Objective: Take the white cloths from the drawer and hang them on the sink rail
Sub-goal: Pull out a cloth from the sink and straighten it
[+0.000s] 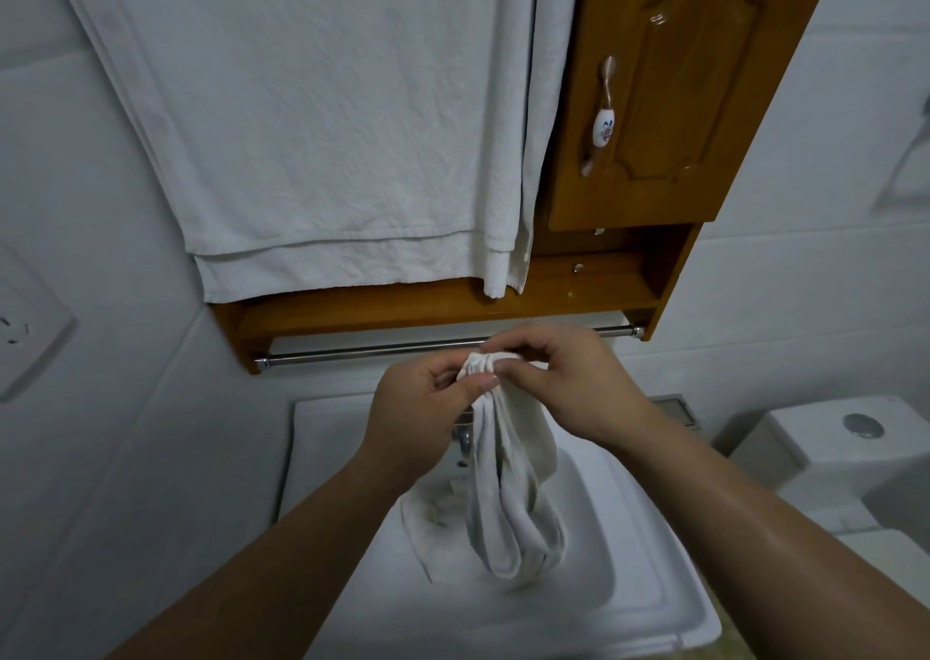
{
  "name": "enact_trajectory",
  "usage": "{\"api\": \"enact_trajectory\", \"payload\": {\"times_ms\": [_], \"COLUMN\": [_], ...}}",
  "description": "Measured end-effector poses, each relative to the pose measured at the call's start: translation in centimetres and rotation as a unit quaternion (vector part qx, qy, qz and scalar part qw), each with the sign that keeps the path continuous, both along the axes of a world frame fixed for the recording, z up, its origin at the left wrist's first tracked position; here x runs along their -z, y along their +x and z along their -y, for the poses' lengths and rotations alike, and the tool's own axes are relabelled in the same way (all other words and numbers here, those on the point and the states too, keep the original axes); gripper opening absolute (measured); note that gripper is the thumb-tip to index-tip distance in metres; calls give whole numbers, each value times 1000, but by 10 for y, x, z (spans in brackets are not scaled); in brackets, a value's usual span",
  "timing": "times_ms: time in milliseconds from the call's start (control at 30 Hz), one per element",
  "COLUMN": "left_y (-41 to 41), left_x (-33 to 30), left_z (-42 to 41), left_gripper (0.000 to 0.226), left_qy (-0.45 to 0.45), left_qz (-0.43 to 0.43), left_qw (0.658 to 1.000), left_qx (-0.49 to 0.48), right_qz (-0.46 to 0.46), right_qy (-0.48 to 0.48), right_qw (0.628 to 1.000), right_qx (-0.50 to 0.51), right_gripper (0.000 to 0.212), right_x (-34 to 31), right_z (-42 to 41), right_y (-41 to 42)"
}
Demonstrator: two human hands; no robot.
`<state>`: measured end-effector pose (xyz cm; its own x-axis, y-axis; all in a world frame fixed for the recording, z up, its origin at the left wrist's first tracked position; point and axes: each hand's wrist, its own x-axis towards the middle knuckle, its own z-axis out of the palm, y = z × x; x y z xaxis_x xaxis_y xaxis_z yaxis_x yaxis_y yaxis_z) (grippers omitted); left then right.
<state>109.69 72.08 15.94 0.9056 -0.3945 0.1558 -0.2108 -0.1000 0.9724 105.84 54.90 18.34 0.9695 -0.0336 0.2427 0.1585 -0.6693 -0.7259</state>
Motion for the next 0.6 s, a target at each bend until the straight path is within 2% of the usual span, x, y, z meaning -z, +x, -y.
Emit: {"api": "enact_trajectory", "payload": {"times_ms": [233, 333, 400, 500, 600], "left_y": [9, 13, 16, 19, 23], "left_x": [-3, -6, -9, -17, -23], "left_z": [-1, -1, -2, -3, -3], "left_gripper": [21, 22, 28, 29, 19], "left_qy": [99, 125, 147, 158, 100], "left_qz": [83, 112, 125, 132, 69], "left_qw": [992, 985, 981, 979, 993], "left_qx": [-10, -38, -35, -6, -4], "right_qz": [0, 15, 10, -12, -36], "right_qy": [-37, -17, 18, 121, 192], "right_qw": [999, 998, 999, 992, 981], "right_qx": [33, 51, 48, 19, -16], "right_gripper": [10, 5, 7, 12, 15], "right_x": [5, 8, 8, 8, 7], "right_z": [-2, -2, -1, -1, 1], "right_y": [5, 8, 9, 12, 16]}}
